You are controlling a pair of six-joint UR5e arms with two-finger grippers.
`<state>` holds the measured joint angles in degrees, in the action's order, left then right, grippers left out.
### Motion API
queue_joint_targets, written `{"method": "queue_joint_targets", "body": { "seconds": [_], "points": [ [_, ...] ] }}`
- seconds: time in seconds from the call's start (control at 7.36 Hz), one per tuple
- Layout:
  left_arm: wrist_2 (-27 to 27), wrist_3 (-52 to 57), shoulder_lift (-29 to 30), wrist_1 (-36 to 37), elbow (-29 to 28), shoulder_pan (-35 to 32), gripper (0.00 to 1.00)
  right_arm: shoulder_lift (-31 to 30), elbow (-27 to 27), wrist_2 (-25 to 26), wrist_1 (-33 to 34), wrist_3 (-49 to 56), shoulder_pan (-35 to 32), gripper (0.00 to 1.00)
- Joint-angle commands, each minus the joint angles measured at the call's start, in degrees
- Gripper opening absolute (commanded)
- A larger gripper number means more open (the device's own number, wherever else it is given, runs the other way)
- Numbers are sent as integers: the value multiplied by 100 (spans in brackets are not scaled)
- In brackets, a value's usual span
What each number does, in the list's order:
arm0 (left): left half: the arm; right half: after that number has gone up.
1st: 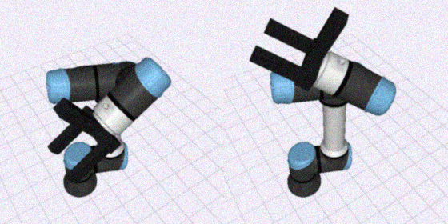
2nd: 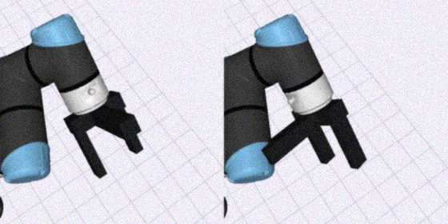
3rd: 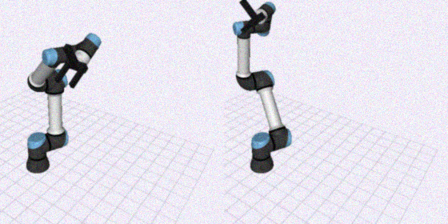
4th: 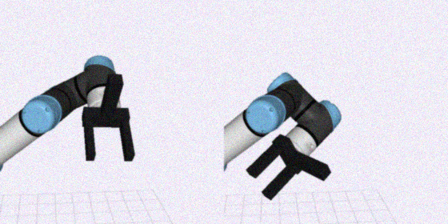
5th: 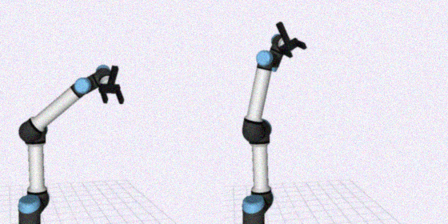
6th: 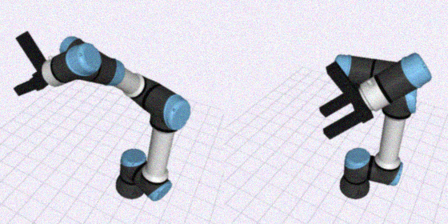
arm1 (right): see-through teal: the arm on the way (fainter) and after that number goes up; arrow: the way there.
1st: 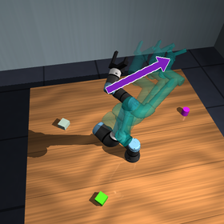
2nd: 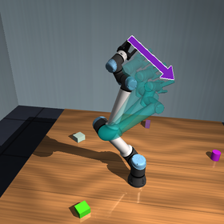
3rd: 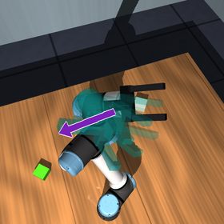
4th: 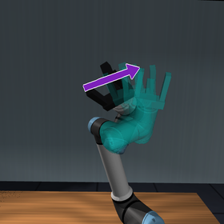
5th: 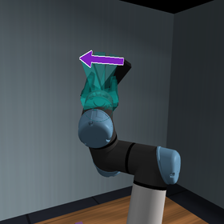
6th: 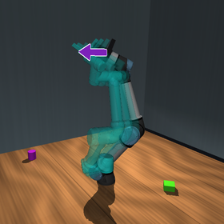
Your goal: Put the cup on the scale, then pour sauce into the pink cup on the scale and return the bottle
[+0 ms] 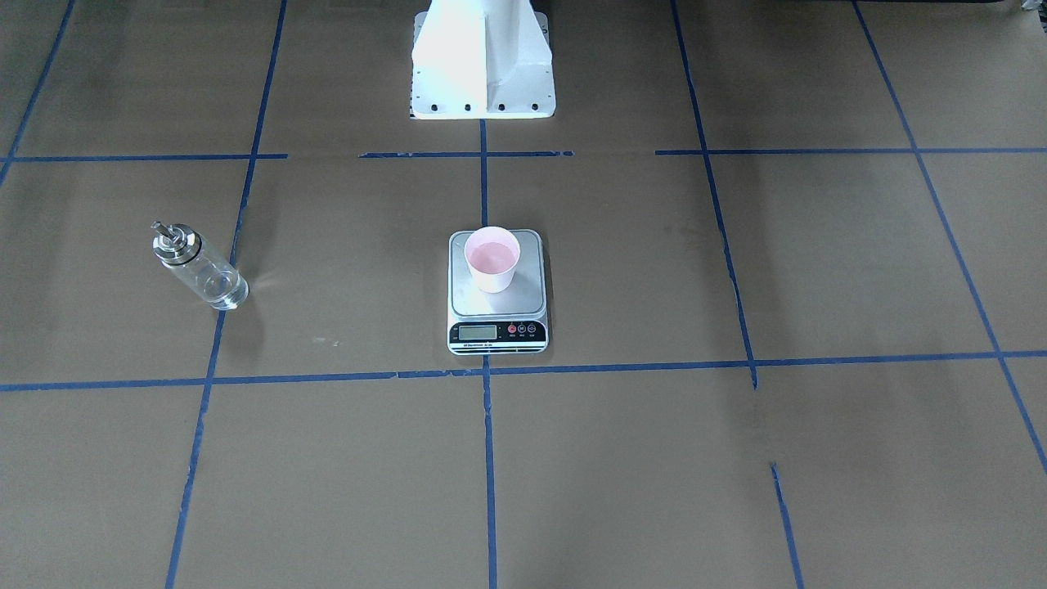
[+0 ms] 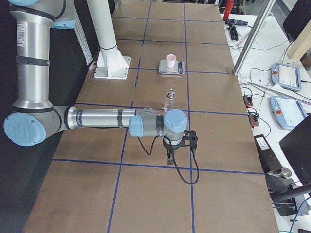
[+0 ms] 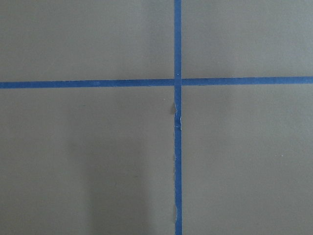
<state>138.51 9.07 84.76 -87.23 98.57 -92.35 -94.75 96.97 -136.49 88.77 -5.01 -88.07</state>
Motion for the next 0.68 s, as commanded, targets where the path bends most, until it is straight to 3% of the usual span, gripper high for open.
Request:
{"method": "queue_joint_targets", "body": {
  "seconds": [0.0,0.54],
  "points": [
    [-17,-446,-12,-5,109,-11,100,0,-3,0,0,0,0,100],
    [-35,-599,-65,4,207,-81,100,0,-3,-9,0,8,0,100]
  ]
}}
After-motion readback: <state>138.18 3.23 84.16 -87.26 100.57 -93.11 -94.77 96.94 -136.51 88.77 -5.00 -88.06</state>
